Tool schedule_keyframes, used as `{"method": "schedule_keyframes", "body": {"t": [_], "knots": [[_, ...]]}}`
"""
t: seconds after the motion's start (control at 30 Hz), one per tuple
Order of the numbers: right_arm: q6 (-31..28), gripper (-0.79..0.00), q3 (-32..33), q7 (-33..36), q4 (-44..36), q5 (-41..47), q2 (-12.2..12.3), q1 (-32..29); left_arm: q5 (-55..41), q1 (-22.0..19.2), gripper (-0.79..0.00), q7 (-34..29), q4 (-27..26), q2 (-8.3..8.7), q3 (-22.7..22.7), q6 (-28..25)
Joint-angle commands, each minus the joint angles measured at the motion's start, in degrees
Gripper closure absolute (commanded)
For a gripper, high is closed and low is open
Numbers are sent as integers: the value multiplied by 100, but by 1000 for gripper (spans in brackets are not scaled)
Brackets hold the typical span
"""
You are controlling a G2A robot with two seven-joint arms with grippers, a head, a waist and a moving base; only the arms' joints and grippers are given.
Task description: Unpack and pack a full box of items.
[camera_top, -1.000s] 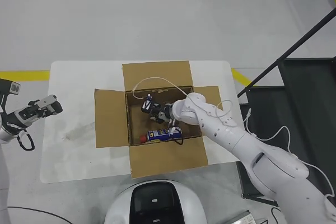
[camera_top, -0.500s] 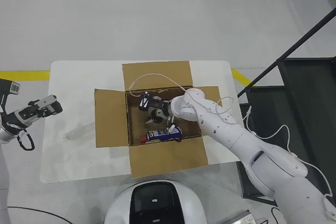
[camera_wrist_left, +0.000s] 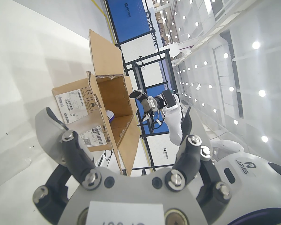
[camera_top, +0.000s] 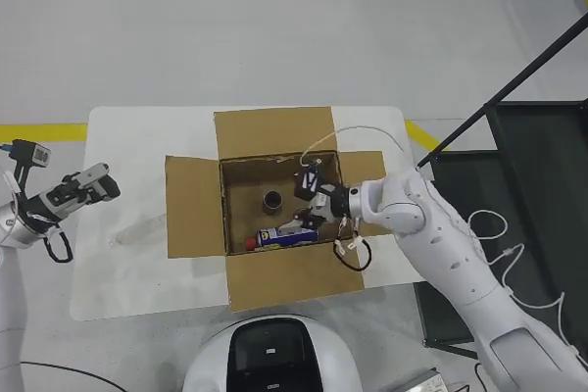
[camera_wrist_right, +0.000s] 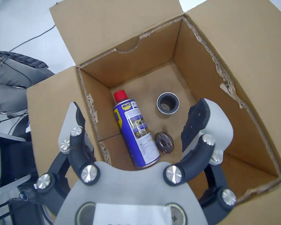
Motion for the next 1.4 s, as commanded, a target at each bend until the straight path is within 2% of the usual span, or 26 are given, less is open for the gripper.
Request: {"method": "schedule_keyframes", "body": {"t": [0.0,0.2,0.33,0.7,0.87,0.97,1.27,1.37], "knots": [[4,-785,475,247,-236,388,118,-411,-109,-149,-785,-7,273,-9,185,-15],[321,-785,1442,722,-692,1449,342,-1223,-16,-607,-785,117,1079,-59,791,-199],[321,-785,1442,722,-692,1449,342,-1223,30,-981,-785,239,1640,-136,1305,-337],[321,-785,1442,722,-692,1449,342,-1223,-534,-1659,-785,-123,2545,-375,2316,-654],[444,-785,1473,609,-703,1549,346,-1261,-703,-1855,-785,-212,2636,-468,2646,-698],[595,-785,1769,716,-524,2310,398,-1359,-781,-1952,-785,-303,2596,-500,2776,-713],[1214,-785,3052,1737,577,4583,631,-1723,-704,-2329,-785,-580,2221,-557,3163,-565],[1271,-785,3212,1745,1080,4749,664,-1673,-641,-2480,-785,-560,2155,-617,3405,-512]]}}
